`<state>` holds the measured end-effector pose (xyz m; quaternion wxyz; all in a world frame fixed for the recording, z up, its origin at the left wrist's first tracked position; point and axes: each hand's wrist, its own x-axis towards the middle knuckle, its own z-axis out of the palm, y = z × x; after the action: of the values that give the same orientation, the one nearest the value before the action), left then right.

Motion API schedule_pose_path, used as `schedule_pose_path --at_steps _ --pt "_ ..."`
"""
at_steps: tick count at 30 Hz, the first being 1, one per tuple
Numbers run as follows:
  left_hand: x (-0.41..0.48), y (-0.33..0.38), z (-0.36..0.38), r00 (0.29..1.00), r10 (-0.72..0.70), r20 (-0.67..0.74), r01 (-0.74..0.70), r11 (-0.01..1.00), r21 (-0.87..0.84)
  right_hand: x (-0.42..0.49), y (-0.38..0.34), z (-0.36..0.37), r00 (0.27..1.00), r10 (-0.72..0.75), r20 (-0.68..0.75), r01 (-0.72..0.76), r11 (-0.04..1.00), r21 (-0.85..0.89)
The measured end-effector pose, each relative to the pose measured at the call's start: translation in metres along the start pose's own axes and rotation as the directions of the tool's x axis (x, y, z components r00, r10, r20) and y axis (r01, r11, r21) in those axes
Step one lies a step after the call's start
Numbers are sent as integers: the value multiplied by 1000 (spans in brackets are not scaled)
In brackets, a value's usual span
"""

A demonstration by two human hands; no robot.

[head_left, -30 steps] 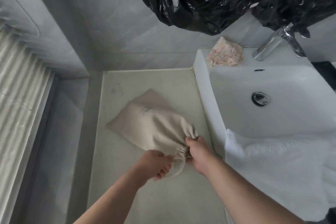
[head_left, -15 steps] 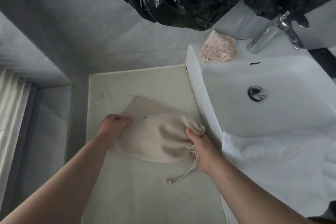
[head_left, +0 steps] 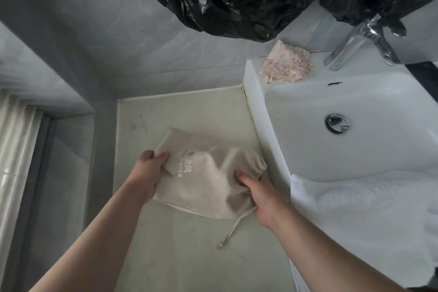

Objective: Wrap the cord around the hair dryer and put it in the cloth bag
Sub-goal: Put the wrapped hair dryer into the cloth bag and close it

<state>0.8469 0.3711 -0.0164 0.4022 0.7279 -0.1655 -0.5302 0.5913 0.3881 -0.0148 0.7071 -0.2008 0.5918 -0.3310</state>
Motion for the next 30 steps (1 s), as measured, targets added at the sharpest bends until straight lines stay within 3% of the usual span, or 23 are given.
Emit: schedule_pose_path --at_steps 9,16,24,30 --pt "-70 30 -10 986 154 67 -146 983 -110 -71 -30 -9 975 -205 81 205 979 12" --pt "-142 41 41 951 249 185 -254 967 1 -140 -60 -76 939 -341 43 341 940 12" --pt "-242 32 158 859 274 433 -378 909 174 -232 -65 -210 894 -398 -206 421 903 86" --pt "-318 -2 253 799 219 560 -373 911 177 -305 -54 -315 832 -425 -357 487 867 103"
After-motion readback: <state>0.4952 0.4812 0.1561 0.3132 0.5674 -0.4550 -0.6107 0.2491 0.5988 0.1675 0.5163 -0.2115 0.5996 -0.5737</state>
